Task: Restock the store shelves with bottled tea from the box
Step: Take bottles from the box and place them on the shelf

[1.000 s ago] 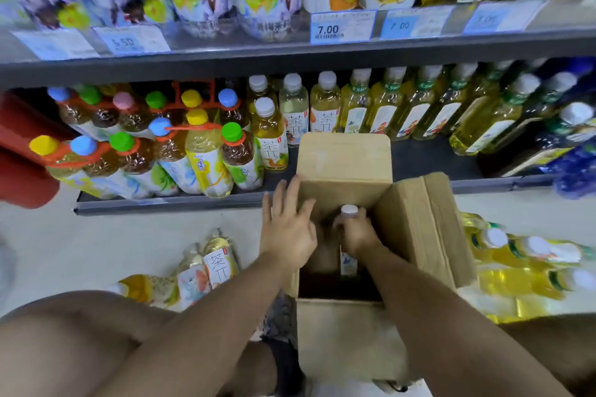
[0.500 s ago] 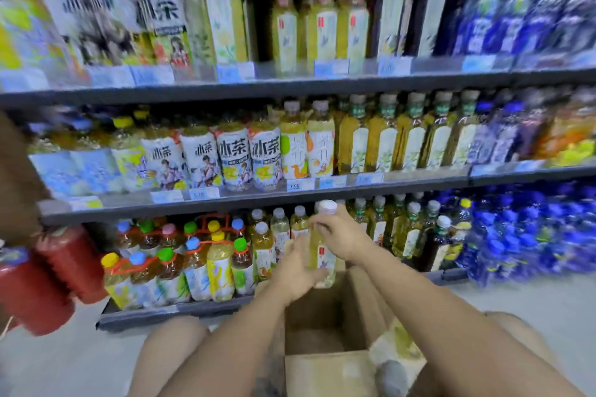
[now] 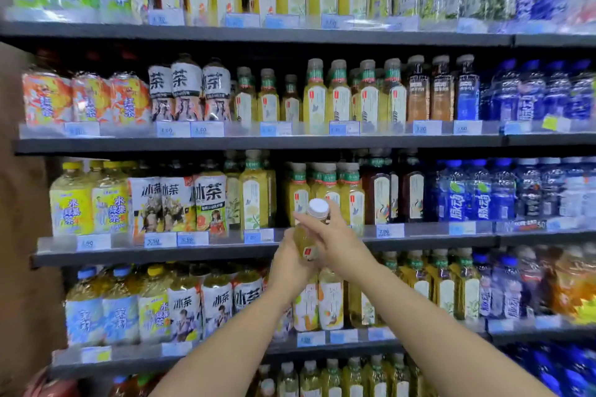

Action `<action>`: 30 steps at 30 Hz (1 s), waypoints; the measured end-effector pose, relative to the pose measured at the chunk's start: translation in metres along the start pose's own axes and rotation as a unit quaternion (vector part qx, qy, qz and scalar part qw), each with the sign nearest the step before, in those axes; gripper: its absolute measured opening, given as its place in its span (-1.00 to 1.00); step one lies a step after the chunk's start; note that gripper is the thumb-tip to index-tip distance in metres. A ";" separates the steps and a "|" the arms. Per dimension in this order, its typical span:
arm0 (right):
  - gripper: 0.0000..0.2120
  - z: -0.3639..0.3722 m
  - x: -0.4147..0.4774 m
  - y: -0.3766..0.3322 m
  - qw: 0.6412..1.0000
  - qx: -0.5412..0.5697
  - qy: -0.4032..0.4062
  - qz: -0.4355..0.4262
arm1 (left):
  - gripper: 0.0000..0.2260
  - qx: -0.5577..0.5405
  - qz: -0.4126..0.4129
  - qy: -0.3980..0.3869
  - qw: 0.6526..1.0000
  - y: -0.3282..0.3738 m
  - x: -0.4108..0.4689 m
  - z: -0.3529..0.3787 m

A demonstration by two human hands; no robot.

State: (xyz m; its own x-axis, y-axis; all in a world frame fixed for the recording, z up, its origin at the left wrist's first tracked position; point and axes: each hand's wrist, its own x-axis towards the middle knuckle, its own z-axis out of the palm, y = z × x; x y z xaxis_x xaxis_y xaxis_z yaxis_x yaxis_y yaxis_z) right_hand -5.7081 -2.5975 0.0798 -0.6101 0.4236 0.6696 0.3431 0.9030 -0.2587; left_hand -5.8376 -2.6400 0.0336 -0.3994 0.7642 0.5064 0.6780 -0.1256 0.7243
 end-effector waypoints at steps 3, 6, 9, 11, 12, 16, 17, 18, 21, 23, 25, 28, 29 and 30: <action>-0.43 -0.015 0.029 0.009 0.992 -0.055 0.079 -0.076 | -0.44 -0.027 0.029 0.030 0.999 0.015 0.046 -0.015; -0.41 -0.013 0.050 0.029 0.987 -0.067 0.098 -0.110 | -0.51 -0.035 0.046 0.038 0.998 0.018 0.084 -0.023; -0.41 -0.001 0.068 0.048 0.986 -0.056 0.111 -0.108 | -0.48 -0.038 0.047 0.031 0.998 0.012 0.114 -0.022; -0.45 0.006 0.081 0.059 0.987 -0.051 0.110 -0.104 | -0.49 -0.027 0.038 0.022 0.999 0.005 0.129 -0.018; -0.48 0.009 0.087 0.064 0.989 -0.052 0.102 -0.098 | -0.52 -0.020 0.028 0.018 0.999 0.003 0.135 -0.017; -0.54 0.024 0.105 0.086 0.992 -0.077 0.071 -0.075 | -0.52 0.000 -0.013 -0.006 1.000 -0.015 0.158 -0.010; -0.56 0.027 0.109 0.089 0.992 -0.085 0.070 -0.064 | -0.49 0.013 -0.017 -0.015 1.000 -0.019 0.163 -0.007; -0.57 0.031 0.111 0.092 0.992 -0.092 0.067 -0.051 | -0.44 0.033 -0.022 -0.028 0.999 -0.023 0.167 -0.004; -0.61 0.044 0.110 0.099 0.993 -0.101 0.051 -0.028 | -0.50 0.069 -0.029 -0.031 0.997 -0.035 0.172 0.008; -0.63 0.052 0.104 0.103 0.994 -0.097 0.044 -0.030 | -0.63 0.082 -0.019 -0.006 0.996 -0.042 0.171 0.014; -0.64 0.057 0.099 0.103 0.995 -0.085 0.043 -0.019 | -0.69 0.104 -0.015 0.004 0.994 -0.045 0.169 0.016; -0.64 0.060 0.096 0.101 0.997 -0.064 0.038 0.011 | -0.72 0.150 -0.021 -0.010 0.988 -0.041 0.164 0.013; -0.64 0.060 0.095 0.100 0.997 -0.060 0.035 0.016 | -0.72 0.159 -0.022 -0.016 0.987 -0.039 0.163 0.012; -0.64 0.060 0.094 0.100 0.998 -0.057 0.030 0.022 | -0.73 0.168 -0.020 -0.021 0.985 -0.037 0.161 0.010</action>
State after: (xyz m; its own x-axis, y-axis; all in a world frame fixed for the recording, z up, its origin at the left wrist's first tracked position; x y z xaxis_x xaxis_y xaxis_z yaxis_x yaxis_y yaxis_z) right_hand -5.7742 -2.4634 0.0754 -0.5502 0.4544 0.7005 0.4496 0.8682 -0.2100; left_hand -5.9208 -2.5060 0.0836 -0.4090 0.7910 0.4549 0.8312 0.1172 0.5435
